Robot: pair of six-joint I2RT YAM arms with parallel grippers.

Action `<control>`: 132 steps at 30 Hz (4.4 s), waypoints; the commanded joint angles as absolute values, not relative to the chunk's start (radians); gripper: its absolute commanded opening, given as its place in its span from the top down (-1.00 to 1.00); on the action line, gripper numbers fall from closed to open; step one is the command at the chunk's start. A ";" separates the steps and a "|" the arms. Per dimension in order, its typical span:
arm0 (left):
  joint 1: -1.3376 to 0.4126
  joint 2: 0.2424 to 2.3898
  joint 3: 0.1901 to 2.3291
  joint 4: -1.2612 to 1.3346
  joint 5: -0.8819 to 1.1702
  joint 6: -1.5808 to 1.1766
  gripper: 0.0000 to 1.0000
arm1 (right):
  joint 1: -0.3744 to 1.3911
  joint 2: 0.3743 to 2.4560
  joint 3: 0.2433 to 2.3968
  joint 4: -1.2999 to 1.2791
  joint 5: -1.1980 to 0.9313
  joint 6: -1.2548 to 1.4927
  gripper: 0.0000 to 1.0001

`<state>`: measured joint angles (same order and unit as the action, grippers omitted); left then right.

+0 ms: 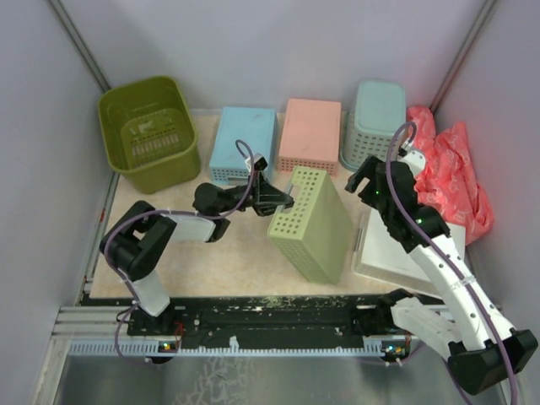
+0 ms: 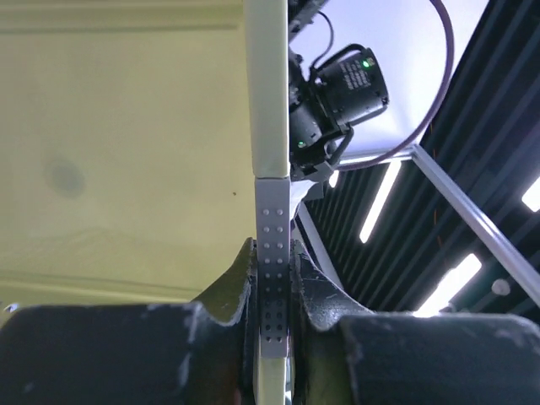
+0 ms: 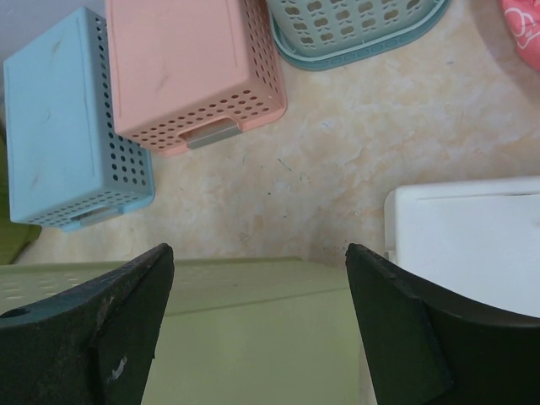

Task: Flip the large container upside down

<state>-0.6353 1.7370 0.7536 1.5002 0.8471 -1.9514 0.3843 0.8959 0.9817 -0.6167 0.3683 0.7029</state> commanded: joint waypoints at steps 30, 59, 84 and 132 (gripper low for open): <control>-0.480 1.499 0.846 -0.120 0.541 -0.652 -0.99 | 0.388 0.937 0.946 -0.552 0.350 0.682 -0.68; -0.574 1.292 1.078 -0.265 0.396 -0.356 -0.99 | 0.388 0.955 0.963 -0.526 0.299 0.664 -0.69; -0.338 1.176 1.102 -0.308 0.372 -0.461 -0.99 | 0.388 0.914 0.939 -0.459 0.110 0.549 -0.70; -0.117 1.828 1.693 -0.592 -0.029 -0.203 -0.99 | 0.993 1.303 0.934 -0.694 0.366 0.535 -0.71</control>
<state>-0.1219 1.8568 1.7458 -0.5877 -0.0536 -0.2035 0.9981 1.3754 0.9680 -0.5701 0.3019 0.5022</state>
